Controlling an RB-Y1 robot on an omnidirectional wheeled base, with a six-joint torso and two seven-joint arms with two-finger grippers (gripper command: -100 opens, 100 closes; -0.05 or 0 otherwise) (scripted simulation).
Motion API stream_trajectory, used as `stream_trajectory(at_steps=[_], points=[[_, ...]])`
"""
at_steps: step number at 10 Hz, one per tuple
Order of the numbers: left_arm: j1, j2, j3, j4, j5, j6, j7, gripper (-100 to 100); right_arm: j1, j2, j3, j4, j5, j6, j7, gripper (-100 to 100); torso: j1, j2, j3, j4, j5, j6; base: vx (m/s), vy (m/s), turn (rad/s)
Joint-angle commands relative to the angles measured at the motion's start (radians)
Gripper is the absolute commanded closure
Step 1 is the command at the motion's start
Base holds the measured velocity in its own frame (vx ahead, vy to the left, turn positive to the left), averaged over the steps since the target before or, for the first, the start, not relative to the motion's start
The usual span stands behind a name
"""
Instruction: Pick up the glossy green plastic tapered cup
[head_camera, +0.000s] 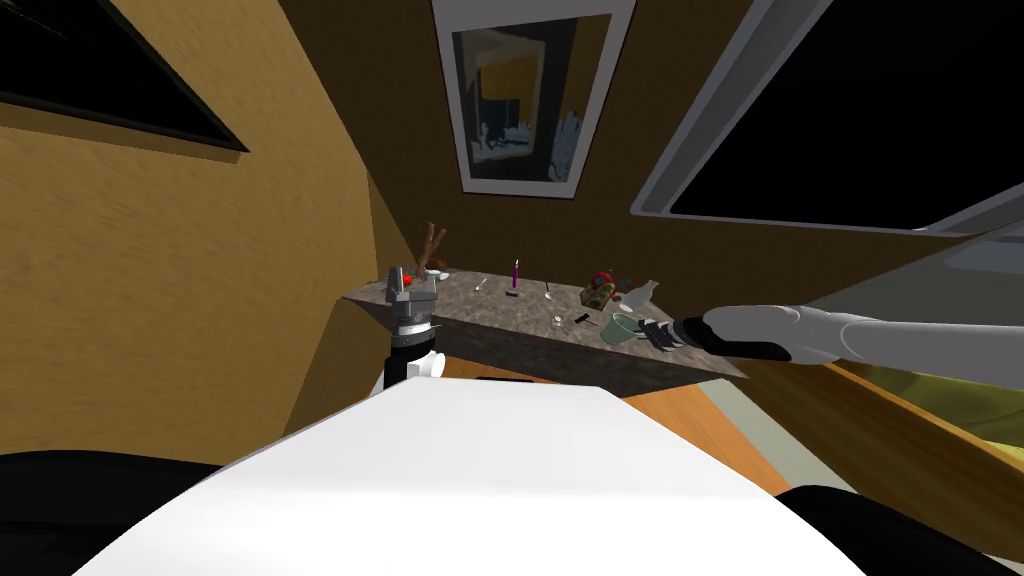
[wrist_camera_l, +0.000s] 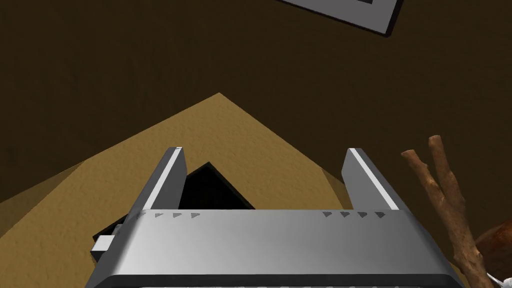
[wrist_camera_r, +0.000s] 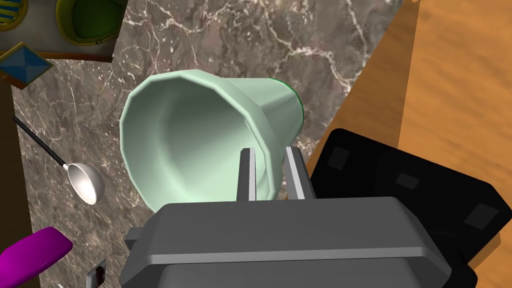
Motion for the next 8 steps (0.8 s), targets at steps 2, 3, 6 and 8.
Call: stream_trajectory(at_steps=[2,3,6,8], points=[[0.0,0.0,0.0,0.0,0.0,0.0,0.0,0,-0.037,-0.007,0.006,-0.016,0.017,-0.015,0.01,100,0.0,0.0,0.0,0.0,0.001,0.001,0.084,0.014,-0.163],[0.0,0.0,0.0,0.0,0.0,0.0,0.0,0,-0.047,-0.013,0.002,-0.024,0.024,-0.021,0.017,100,-0.001,0.001,0.001,0.0,0.0,-0.001,0.066,0.018,-0.141],[0.0,0.0,0.0,0.0,0.0,0.0,0.0,0,-0.068,-0.024,-0.005,-0.042,0.038,-0.033,0.031,100,0.0,0.003,0.002,0.001,0.001,-0.001,0.064,0.02,-0.183],[0.0,0.0,0.0,0.0,0.0,0.0,0.0,0,-0.088,-0.036,-0.012,-0.059,0.051,-0.045,0.045,100,0.002,0.004,0.003,0.002,0.002,0.001,0.073,0.036,-0.3]])
